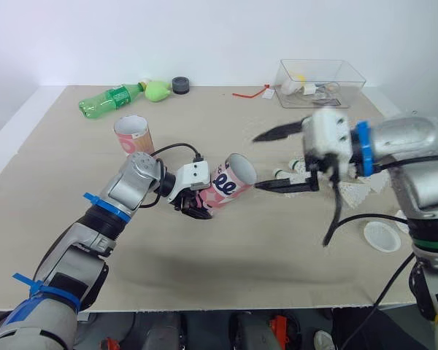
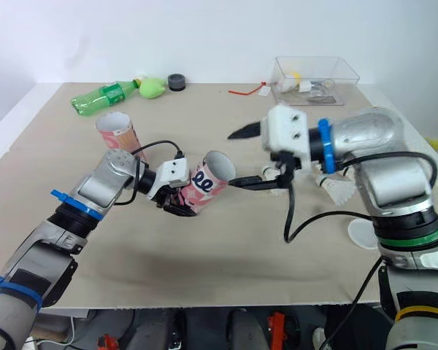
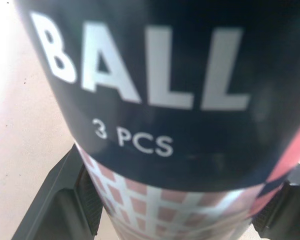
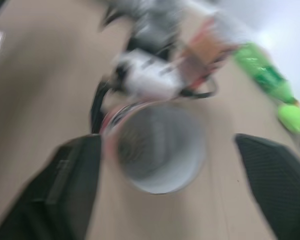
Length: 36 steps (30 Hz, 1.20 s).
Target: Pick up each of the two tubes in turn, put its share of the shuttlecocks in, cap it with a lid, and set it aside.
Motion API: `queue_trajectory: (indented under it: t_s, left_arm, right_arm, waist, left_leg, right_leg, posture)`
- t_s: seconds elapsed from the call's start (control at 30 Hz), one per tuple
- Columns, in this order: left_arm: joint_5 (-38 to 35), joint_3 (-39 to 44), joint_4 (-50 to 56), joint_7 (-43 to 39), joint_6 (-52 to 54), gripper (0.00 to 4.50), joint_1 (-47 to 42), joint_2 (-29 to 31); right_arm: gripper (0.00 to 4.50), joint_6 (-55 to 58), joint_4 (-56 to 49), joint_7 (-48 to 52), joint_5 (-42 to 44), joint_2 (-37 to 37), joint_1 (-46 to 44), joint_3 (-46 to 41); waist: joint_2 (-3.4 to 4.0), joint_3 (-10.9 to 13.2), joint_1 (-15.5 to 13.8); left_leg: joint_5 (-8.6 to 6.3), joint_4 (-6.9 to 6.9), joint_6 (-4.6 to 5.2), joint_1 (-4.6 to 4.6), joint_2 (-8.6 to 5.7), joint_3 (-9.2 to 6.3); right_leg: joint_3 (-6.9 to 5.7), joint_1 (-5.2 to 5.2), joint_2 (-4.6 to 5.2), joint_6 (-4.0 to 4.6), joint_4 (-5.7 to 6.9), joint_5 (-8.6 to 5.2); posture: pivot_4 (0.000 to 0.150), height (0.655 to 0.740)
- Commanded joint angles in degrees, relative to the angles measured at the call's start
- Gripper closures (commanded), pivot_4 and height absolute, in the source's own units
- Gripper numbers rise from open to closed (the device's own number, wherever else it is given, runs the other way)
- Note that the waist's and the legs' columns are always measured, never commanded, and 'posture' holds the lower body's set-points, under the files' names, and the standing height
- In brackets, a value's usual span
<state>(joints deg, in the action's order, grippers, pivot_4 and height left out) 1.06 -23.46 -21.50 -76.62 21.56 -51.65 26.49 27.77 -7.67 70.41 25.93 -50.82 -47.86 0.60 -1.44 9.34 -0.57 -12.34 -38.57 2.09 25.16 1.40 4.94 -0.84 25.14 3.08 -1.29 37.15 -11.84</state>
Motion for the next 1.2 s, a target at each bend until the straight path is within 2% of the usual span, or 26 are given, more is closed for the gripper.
queue_trajectory:
  t_s: [0.03,0.1,0.23,0.4,0.43,0.73,1.2]
  left_arm:
    - [-0.11,0.53,1.15,0.37,0.67,1.28,0.79,0.71]
    - [-0.15,0.65,1.38,0.4,0.81,1.28,0.98,0.77]
    - [-0.22,0.79,1.8,0.17,1.08,1.28,1.02,0.8]
    - [-0.18,0.64,1.72,-0.19,0.74,1.28,0.79,0.89]
    - [-0.16,0.62,1.59,-0.26,0.65,1.28,0.71,0.89]
    - [-0.03,0.42,1.37,-0.42,0.5,1.28,0.52,0.63]
    - [0.37,0.37,1.52,-0.13,-0.1,1.28,0.47,0.34]
  right_arm:
    - [0.03,9.92,-0.16,-8.74,2.48,-1.61,4.88,-8.93]
    - [0.03,13.54,-2.38,-14.97,1.07,-0.52,10.0,-10.88]
    - [0.03,20.27,-11.92,-32.23,-0.63,9.22,21.59,-14.47]
    - [0.03,24.14,-17.33,-43.46,-2.01,17.3,26.22,-14.74]
    - [0.03,24.48,-17.98,-44.14,-2.16,17.65,27.08,-14.14]
    - [0.03,24.59,-18.06,-48.28,-1.03,23.03,31.81,-12.39]
    - [0.03,15.51,-4.17,-49.12,-4.57,27.36,26.08,-8.63]
  waist:
    - [-0.06,-0.04,-0.01]
    - [-0.23,-0.14,0.04]
    - [-0.17,-0.17,0.14]
    - [-0.06,-0.14,0.17]
    - [-0.06,-0.14,0.17]
    - [-0.07,-0.15,0.17]
    - [-0.07,-0.14,0.2]
  left_leg:
    - [0.0,0.01,0.01,-0.01,0.0,0.02]
    - [-0.02,0.02,0.03,-0.06,0.02,-0.02]
    - [-0.01,0.02,0.02,-0.07,0.11,0.06]
    - [0.16,0.01,-0.11,-0.11,0.18,0.12]
    - [0.2,0.01,-0.09,-0.11,0.18,0.13]
    - [0.27,0.01,0.01,-0.1,0.17,0.16]
    - [0.28,0.01,0.04,-0.09,0.16,0.17]
  right_leg:
    - [0.02,0.01,0.01,0.02,-0.01,0.01]
    - [0.0,-0.04,0.0,0.07,0.0,-0.02]
    - [0.2,0.05,-0.13,0.08,0.12,-0.01]
    - [0.24,0.16,-0.24,0.0,0.29,0.03]
    - [0.24,0.15,-0.25,-0.25,0.26,-0.06]
    - [0.29,0.1,-0.25,-0.27,0.13,0.04]
    - [0.33,0.1,-0.28,-0.38,0.09,0.14]
  posture:
    - [0.15,0.74]
    - [0.15,0.74]
    - [0.15,0.74]
    - [0.15,0.74]
    - [0.15,0.74]
    - [0.15,0.74]
    - [0.15,0.74]
